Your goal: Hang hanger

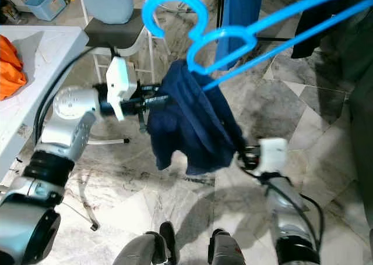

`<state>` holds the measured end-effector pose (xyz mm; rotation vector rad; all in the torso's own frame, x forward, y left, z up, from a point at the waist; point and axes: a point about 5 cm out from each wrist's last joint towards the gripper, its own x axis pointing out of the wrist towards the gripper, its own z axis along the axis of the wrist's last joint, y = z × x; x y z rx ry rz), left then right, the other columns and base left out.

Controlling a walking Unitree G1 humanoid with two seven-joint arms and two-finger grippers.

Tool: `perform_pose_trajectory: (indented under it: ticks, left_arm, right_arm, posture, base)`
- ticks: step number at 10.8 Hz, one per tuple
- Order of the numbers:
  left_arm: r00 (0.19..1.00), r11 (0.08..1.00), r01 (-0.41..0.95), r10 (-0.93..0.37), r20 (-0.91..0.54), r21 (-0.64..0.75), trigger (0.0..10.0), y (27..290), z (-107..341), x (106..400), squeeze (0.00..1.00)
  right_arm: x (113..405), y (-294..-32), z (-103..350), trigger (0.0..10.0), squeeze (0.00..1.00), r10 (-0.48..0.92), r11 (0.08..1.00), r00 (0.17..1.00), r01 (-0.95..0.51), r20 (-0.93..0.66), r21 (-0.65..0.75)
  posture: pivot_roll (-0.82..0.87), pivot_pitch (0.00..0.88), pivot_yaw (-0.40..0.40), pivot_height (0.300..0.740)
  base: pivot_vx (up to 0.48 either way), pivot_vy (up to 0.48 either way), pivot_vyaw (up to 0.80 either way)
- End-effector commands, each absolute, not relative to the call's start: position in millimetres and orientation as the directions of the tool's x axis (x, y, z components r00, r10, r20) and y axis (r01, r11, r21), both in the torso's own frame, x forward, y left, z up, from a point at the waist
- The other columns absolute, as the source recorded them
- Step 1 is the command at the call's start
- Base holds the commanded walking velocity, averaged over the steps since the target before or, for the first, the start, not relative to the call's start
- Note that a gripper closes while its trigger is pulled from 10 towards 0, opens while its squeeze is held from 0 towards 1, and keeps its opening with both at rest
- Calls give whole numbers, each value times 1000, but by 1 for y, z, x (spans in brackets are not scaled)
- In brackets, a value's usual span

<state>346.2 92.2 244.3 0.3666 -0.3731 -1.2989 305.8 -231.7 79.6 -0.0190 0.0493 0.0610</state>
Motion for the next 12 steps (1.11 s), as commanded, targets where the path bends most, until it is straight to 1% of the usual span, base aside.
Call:
perform_pose_trajectory:
  ticks: [1, 2, 3, 4, 6, 7, 8, 9, 10, 11, 12]
  left_arm:
    - [244, 265, 822, -964, 110, 503, 0, 99, 257, 344, 0]
    - [250, 272, 821, -962, 113, 503, 0, 99, 257, 346, 0]
    - [251, 275, 821, -961, 117, 500, 0, 98, 258, 346, 0]
    - [247, 275, 822, -961, 122, 498, 0, 95, 258, 346, 0]
    - [247, 275, 828, -961, 122, 489, 0, 94, 254, 345, 0]
    - [252, 294, 824, -956, 152, 485, 0, 96, 252, 344, 0]
    - [262, 276, 849, -960, 96, 451, 0, 100, 238, 345, 0]
    - [301, 303, 856, -951, 74, 418, 0, 105, 219, 345, 0]
    - [355, 341, 874, -935, 26, 346, 0, 113, 187, 342, 0]
    - [384, 363, 879, -923, -8, 309, 0, 118, 169, 340, 0]
    - [428, 406, 879, -903, -37, 248, 0, 126, 149, 338, 0]
  right_arm:
    - [290, -252, 58, 0, 0, -48, 998, 988, 52, -145, 25]
    - [285, -267, 58, 0, 0, -115, 992, 982, 122, -150, 39]
    - [283, -273, 58, 0, 0, -140, 988, 979, 149, -150, 47]
    - [279, -290, 62, 0, 0, -219, 971, 965, 230, -145, 66]
    - [277, -305, 67, 0, 0, -316, 940, 940, 329, -127, 94]
    - [276, -311, 71, 0, 0, -357, 920, 927, 370, -111, 131]
    - [277, -318, 78, 0, 0, -396, 904, 914, 405, -86, 139]
    - [280, -323, 90, 0, 0, -417, 898, 908, 419, -46, 133]
    - [284, -331, 110, 0, 0, -444, 890, 896, 437, 25, 128]
    - [286, -335, 122, 0, 0, -455, 886, 888, 445, 66, 128]
    - [291, -337, 138, 0, 0, -463, 885, 879, 450, 114, 121]
  posture:
    - [-53, 268, 158, 740]
    - [-61, 270, 156, 740]
    - [-61, 270, 156, 740]
    - [-70, 271, 159, 740]
    - [-73, 272, 163, 740]
    - [-71, 272, 162, 740]
    - [-72, 275, 161, 740]
    - [-75, 281, 157, 740]
    - [-82, 288, 145, 740]
    - [-87, 289, 138, 740]
    - [-89, 289, 131, 740]
  base:
    - [0, 0, 0]
    - [0, 0, 0]
    - [0, 0, 0]
    - [0, 0, 0]
    - [0, 0, 0]
    - [0, 0, 0]
    - [0, 0, 0]
    - [0, 0, 0]
    - [0, 0, 0]
    - [0, 0, 0]
    - [0, 0, 0]
